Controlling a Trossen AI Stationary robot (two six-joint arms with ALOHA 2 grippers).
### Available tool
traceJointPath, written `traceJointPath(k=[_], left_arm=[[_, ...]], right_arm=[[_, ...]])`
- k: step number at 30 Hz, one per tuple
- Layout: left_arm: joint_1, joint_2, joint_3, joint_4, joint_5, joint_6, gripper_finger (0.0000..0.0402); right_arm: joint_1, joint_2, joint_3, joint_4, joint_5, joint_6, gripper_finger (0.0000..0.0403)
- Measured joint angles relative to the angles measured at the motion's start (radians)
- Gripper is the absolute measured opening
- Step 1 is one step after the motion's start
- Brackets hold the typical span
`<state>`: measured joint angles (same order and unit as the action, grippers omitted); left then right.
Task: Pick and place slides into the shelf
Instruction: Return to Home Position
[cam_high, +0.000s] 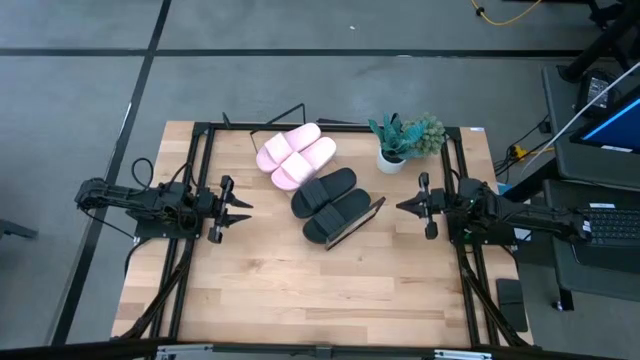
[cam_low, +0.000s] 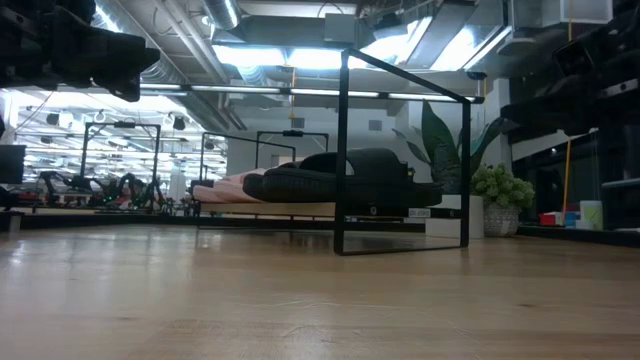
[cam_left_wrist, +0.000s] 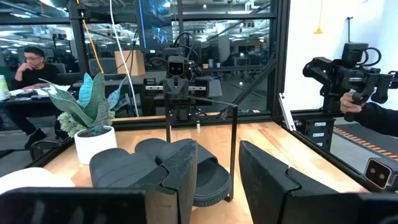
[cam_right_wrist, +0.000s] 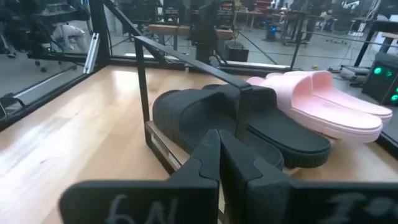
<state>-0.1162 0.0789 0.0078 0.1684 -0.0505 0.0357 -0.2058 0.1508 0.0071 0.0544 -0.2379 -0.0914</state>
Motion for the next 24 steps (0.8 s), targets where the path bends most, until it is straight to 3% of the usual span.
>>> traceJointPath(k=[12, 24], left_arm=[[0.0, 0.0, 0.0, 0.0, 0.0, 0.0, 0.0111], [0.0, 0.0, 0.0, 0.0, 0.0, 0.0, 0.0111]], right_arm=[[0.0, 0.0, 0.0, -0.005, 0.034, 0.19, 0.0031], [0.0, 0.0, 0.0, -0.005, 0.035, 0.192, 0.0033]])
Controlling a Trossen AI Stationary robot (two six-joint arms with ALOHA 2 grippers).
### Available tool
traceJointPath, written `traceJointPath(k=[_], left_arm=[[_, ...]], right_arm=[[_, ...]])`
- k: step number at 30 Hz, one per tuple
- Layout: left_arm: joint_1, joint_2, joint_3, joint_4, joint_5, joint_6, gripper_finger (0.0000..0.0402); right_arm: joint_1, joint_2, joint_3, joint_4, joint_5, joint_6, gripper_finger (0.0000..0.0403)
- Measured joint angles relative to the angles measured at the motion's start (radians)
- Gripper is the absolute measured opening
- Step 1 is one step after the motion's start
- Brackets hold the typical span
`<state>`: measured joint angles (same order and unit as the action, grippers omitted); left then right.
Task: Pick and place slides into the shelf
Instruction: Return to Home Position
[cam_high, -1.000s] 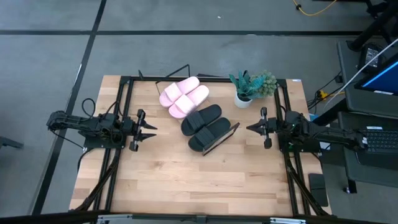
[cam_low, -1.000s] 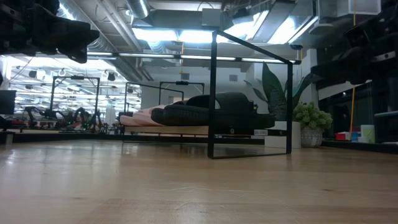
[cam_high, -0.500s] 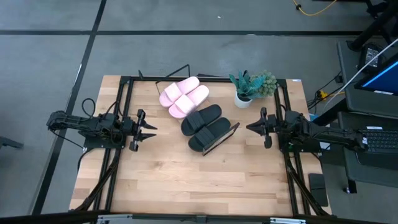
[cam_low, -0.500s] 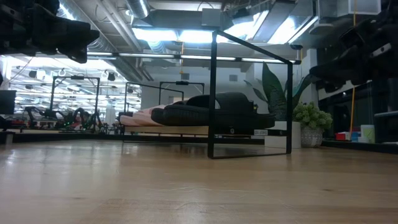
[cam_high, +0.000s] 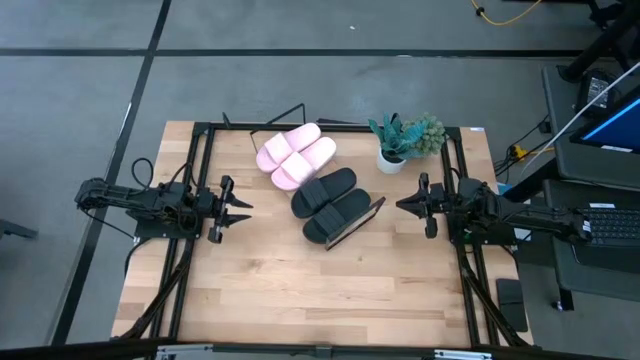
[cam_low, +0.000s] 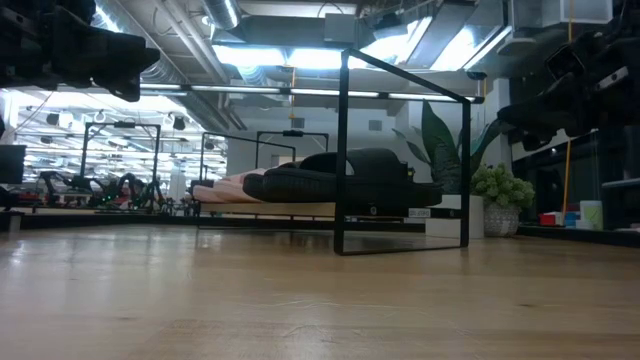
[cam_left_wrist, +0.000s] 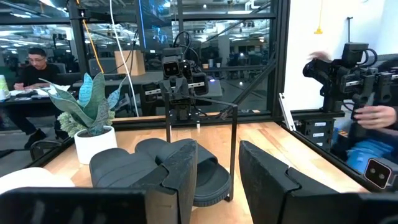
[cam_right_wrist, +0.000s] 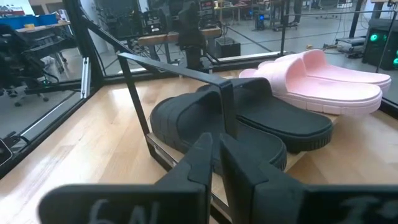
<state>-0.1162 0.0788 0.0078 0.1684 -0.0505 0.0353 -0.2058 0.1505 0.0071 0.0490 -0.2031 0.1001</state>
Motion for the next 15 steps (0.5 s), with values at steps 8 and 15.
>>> traceJointPath(k=[8, 15], left_arm=[[0.0, 0.0, 0.0, 0.0, 0.0, 0.0, 0.0111], [0.0, 0.0, 0.0, 0.001, 0.0, 0.0, 0.0111]], right_arm=[[0.069, -0.071, 0.0, -0.003, 0.013, -0.087, 0.0033], [0.184, -0.148, 0.001, -0.014, 0.061, -0.18, 0.0033]])
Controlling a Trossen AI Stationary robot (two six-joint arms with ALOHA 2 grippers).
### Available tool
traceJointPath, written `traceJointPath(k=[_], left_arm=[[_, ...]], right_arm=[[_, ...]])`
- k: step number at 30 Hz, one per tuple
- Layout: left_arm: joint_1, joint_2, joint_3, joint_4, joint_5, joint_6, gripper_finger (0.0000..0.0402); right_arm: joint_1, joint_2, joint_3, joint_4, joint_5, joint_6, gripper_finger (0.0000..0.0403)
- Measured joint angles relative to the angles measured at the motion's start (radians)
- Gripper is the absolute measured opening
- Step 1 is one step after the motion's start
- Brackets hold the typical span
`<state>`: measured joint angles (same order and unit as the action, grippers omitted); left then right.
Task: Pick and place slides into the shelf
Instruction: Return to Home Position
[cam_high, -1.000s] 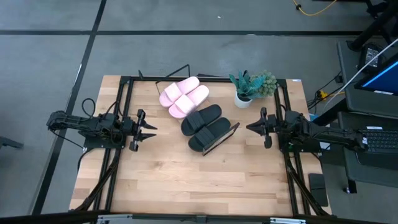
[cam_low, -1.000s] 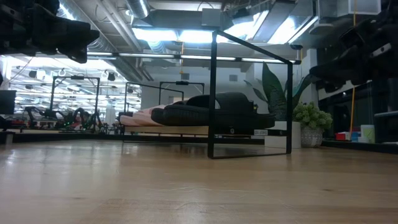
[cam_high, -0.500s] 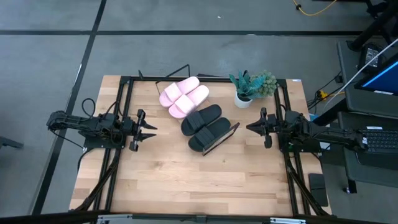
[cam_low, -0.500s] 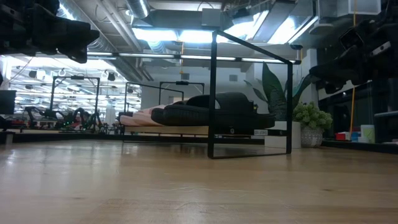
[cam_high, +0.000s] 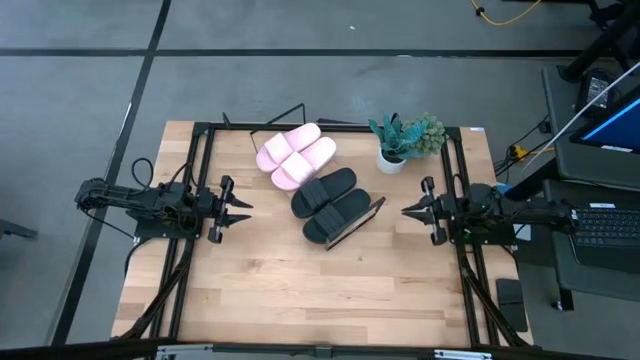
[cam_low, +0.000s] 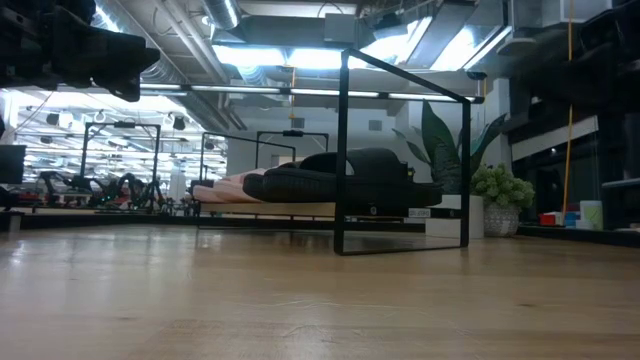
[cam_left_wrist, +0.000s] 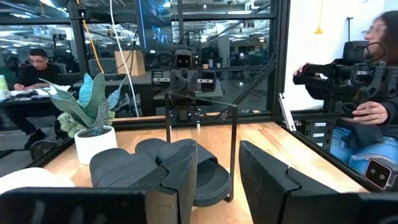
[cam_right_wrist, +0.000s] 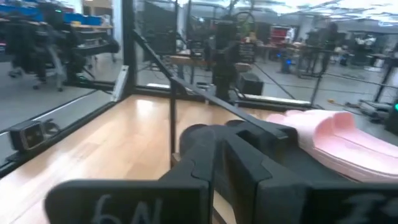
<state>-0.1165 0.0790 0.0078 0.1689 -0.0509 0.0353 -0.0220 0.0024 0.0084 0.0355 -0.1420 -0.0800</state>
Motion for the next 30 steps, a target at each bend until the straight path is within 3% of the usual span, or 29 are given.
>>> traceJointPath(k=[4, 30], left_arm=[[0.0, 0.0, 0.0, 0.0, 0.0, 0.0, 0.0111], [0.0, 0.0, 0.0, 0.0, 0.0, 0.001, 0.0111]], right_arm=[[0.041, -0.002, 0.0, -0.009, 0.067, 0.022, 0.0033], [0.093, 0.001, -0.001, -0.009, 0.07, 0.023, 0.0033]])
